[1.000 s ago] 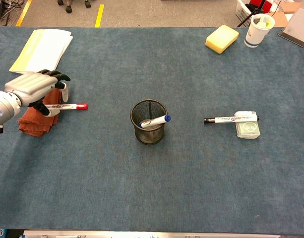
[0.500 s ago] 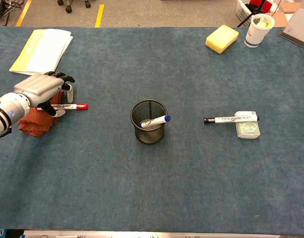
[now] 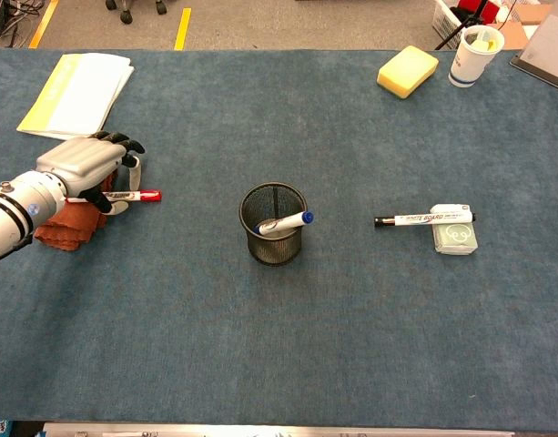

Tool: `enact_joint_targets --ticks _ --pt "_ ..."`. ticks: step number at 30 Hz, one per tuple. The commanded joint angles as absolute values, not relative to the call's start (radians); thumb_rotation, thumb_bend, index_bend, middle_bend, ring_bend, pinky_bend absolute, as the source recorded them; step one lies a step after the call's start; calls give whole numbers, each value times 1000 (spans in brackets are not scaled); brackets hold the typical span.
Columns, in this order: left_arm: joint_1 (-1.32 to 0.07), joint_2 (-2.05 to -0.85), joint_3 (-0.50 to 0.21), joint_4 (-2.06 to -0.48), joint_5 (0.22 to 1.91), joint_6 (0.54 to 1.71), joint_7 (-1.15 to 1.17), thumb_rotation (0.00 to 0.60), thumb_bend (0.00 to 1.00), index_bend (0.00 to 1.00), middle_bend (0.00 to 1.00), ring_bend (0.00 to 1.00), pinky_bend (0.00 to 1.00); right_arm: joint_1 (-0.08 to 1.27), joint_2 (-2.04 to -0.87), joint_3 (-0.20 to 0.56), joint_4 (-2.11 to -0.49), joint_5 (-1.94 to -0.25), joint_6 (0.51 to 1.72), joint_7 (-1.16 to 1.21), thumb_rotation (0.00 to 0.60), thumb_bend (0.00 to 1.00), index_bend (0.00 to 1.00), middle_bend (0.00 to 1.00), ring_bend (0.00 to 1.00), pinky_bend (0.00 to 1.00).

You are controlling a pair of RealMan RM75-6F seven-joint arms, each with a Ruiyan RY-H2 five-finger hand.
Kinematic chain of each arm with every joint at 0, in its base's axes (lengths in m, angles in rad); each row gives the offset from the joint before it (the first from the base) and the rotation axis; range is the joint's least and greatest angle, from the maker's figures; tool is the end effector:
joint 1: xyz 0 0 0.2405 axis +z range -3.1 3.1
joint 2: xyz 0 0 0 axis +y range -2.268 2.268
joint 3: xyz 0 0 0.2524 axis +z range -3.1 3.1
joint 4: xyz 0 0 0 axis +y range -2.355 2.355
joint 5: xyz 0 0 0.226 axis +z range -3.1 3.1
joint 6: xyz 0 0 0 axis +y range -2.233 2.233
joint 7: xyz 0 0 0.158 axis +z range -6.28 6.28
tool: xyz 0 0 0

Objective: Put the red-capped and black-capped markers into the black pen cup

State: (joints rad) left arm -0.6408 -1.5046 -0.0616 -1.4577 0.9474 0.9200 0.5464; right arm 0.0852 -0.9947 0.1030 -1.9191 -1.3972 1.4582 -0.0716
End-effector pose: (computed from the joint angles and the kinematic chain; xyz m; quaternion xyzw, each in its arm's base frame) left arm -0.2330 0.3248 -0.0394 -0.7627 -0.3932 -0.2116 0.4679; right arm -0.2676 -0.2018 0.1611 0.5500 -0.4362 0.4127 0.5804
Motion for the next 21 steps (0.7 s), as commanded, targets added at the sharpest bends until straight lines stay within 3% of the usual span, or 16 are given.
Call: enact_joint_targets --ticks 1,21 --pt "-642 -1507 -61 -1456 948 924 547 600 280 482 131 0 6 85 -994 103 -1919 -1397 1458 -71 600 304 320 180 0 81" --pt "-645 -1509 -58 -1459 938 922 513 600 281 583 195 0 10 80 -995 105 -1919 -1399 1467 -65 600 304 319 180 0 81"
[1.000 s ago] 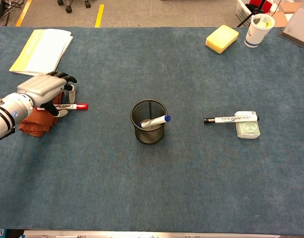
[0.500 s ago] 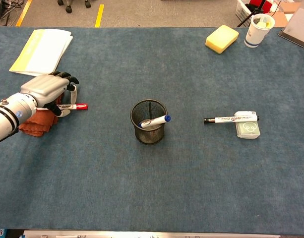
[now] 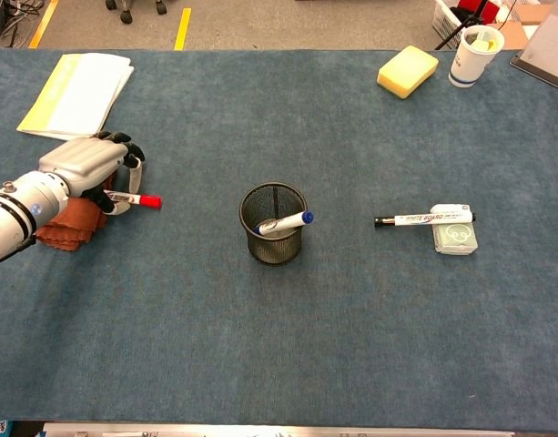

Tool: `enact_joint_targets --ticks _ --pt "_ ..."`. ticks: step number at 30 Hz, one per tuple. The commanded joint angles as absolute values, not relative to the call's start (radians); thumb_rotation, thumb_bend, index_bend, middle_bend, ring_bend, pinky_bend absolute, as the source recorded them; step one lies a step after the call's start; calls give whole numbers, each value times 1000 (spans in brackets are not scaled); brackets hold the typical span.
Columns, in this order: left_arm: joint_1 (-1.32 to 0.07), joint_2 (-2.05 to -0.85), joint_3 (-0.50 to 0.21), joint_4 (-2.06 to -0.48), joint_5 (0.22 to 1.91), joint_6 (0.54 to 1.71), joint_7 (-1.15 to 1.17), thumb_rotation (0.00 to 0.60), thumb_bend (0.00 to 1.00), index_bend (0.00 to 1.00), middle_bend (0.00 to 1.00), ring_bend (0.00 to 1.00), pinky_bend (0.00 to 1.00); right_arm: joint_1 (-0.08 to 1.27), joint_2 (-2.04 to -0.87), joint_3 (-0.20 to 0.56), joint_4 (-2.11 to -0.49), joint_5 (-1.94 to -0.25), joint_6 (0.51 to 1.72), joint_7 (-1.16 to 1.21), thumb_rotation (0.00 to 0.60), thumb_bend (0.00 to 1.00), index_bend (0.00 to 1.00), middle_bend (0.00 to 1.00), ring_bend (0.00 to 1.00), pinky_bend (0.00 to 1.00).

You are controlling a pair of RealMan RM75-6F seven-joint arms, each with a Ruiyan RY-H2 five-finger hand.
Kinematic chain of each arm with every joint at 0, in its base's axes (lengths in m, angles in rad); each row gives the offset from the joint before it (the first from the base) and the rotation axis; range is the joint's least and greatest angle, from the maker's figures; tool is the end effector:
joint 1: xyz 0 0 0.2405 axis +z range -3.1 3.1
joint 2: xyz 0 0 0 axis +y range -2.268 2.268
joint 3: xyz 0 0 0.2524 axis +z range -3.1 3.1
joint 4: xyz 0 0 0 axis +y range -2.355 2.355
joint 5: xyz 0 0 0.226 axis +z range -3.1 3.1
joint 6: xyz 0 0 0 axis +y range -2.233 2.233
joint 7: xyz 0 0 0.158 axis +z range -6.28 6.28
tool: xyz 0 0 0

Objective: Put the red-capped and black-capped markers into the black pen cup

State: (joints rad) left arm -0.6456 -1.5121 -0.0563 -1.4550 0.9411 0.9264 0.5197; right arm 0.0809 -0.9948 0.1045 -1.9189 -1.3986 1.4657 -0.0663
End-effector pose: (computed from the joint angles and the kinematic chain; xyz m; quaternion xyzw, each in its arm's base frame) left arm -0.2321 0.3243 -0.0416 -0.7570 -0.4042 -0.2182 0.4648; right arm -0.2678 -0.2010 0.1624 0.5464 -0.4360 0.4157 0.5819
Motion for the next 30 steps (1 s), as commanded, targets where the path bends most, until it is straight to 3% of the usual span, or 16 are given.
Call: enact_joint_targets --ticks 1,15,25,30 --pt "-644 -1507 -60 -1464 937 921 501 600 281 585 198 0 10 80 -994 105 -1919 -1399 1468 -65 600 304 319 180 0 81" --pt "-612 -1317 -133 -1688 987 882 232 600 281 602 241 32 10 83 -1002 106 -1911 -1411 1467 -53 600 304 320 180 0 81" --pt "-602 -1148 -191 -1914 1047 734 -88 600 281 601 250 35 11 83 -1006 101 -1908 -1427 1467 -42 600 304 320 180 0 81" --pt "-616 -1119 -224 -1974 1048 671 -208 600 281 600 250 35 11 79 -1005 96 -1907 -1435 1472 -39 600 304 320 180 0 81"
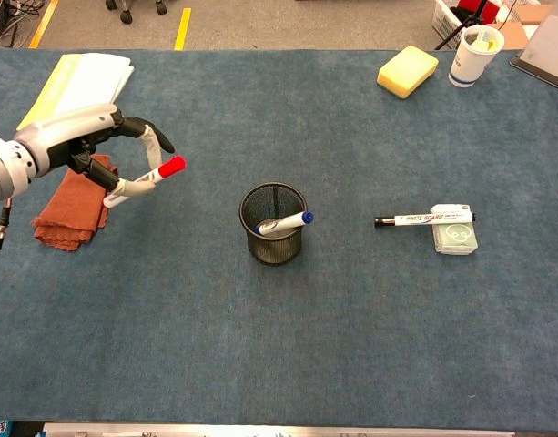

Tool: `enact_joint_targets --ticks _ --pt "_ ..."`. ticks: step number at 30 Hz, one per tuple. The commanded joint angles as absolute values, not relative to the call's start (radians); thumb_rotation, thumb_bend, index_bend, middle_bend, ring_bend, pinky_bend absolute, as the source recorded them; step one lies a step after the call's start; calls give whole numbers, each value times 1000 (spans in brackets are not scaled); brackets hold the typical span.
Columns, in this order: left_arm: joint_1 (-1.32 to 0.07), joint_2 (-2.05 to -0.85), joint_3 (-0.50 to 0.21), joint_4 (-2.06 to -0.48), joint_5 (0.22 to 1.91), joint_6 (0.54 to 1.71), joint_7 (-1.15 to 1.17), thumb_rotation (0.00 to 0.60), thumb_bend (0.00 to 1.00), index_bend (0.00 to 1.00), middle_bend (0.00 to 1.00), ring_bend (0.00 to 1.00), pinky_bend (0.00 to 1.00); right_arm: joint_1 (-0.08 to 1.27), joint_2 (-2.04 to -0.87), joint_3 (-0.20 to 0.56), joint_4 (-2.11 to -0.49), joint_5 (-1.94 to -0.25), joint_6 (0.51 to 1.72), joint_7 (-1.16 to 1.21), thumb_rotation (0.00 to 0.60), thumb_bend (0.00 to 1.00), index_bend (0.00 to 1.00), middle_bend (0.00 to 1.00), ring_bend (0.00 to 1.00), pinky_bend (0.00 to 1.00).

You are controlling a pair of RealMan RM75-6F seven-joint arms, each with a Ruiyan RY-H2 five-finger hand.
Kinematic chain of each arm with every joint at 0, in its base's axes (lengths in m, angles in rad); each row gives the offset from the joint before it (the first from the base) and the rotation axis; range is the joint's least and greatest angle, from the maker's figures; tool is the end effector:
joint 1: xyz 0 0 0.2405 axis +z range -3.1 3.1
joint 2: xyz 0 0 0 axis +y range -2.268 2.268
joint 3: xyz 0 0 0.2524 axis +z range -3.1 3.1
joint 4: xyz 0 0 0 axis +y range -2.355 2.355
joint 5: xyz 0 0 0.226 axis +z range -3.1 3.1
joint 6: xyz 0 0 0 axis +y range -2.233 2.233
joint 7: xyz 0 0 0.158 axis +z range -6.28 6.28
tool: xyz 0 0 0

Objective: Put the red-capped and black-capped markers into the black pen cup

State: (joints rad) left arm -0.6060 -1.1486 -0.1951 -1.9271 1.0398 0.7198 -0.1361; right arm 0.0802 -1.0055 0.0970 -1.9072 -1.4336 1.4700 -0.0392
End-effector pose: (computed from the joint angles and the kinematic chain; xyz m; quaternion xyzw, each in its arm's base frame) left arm -0.1552 0.2953 0.0251 -0.6359 -0.6344 -0.3595 0.2530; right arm -0.2651 -0.1997 0.1587 0.5506 -0.4357 0.4284 0.5688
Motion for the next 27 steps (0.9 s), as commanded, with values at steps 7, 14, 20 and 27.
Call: enact_joint_targets --ticks 7,14,20,27 --pt "-654 -1142 -265 -2000 1025 624 -317 600 281 600 250 35 11 72 -999 91 -1913 -1442 1479 -41 600 304 320 180 0 81" --pt "-709 -1218 -289 -1997 982 648 -325 600 281 599 248 33 10 73 -999 90 -1920 -1444 1478 -50 600 304 320 180 0 81" --pt "-767 -1298 -297 -1970 908 677 -304 600 281 598 243 33 11 71 -995 90 -1925 -1442 1480 -56 600 304 319 180 0 81" --pt "-830 -1375 -315 -1927 792 710 -289 600 281 598 236 33 11 67 -990 90 -1926 -1439 1483 -56 600 304 320 180 0 81"
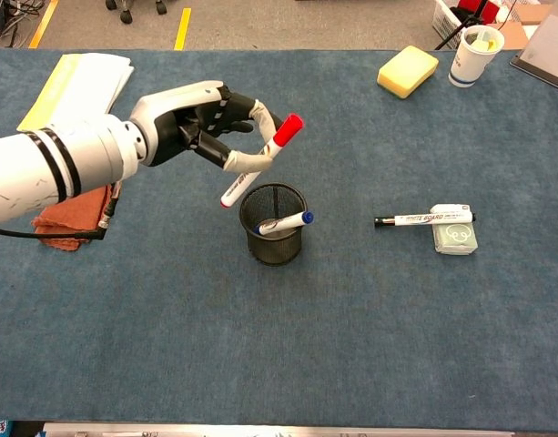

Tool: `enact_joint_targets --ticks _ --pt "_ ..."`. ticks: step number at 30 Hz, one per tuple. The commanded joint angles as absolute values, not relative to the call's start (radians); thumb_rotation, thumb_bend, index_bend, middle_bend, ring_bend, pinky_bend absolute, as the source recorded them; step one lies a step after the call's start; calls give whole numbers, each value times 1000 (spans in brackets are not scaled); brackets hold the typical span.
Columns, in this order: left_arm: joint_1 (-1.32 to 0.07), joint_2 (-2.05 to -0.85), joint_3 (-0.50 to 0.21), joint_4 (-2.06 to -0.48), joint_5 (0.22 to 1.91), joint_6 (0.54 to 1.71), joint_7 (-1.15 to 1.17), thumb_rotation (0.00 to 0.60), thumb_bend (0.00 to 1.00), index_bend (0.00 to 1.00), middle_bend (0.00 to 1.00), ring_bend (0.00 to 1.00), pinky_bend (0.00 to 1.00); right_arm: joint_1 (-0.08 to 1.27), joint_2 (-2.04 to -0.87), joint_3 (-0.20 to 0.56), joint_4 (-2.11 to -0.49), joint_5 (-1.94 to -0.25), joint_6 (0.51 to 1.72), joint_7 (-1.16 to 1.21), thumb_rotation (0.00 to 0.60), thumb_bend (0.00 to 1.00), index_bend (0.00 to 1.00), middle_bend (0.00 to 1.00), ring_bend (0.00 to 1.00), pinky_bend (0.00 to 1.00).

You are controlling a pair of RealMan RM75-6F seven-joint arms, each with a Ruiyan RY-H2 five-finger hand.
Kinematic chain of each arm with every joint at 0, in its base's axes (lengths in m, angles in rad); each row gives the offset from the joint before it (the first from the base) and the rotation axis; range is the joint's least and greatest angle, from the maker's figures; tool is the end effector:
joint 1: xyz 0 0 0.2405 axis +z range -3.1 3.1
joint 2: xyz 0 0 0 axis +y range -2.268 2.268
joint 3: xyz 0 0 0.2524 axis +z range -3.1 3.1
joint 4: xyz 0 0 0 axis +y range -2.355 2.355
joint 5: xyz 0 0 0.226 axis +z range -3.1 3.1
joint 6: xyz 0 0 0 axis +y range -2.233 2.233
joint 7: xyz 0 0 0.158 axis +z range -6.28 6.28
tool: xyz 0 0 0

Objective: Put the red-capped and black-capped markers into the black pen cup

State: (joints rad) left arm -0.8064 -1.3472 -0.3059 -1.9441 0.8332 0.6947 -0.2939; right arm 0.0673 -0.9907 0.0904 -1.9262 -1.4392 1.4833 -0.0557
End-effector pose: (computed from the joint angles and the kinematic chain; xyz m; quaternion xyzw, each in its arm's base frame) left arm -0.0479 0.3046 -0.0194 -0.5575 -0.7154 -0.4112 0.0909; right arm -0.2639 -0.1945 0.1622 0.5507 -0.4327 0.4236 0.5745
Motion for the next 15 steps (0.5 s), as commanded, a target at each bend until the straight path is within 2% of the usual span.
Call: enact_joint_targets --ticks 1,15 --pt "-839 -1384 -319 -1923 771 712 -290 600 281 597 235 33 11 67 -990 91 -1927 -1439 1483 -55 600 304 320 180 0 81" --pt "-919 -1527 -337 -1851 613 794 -254 600 281 597 229 32 11 68 -984 95 -1922 -1435 1483 -46 600 304 320 180 0 81"
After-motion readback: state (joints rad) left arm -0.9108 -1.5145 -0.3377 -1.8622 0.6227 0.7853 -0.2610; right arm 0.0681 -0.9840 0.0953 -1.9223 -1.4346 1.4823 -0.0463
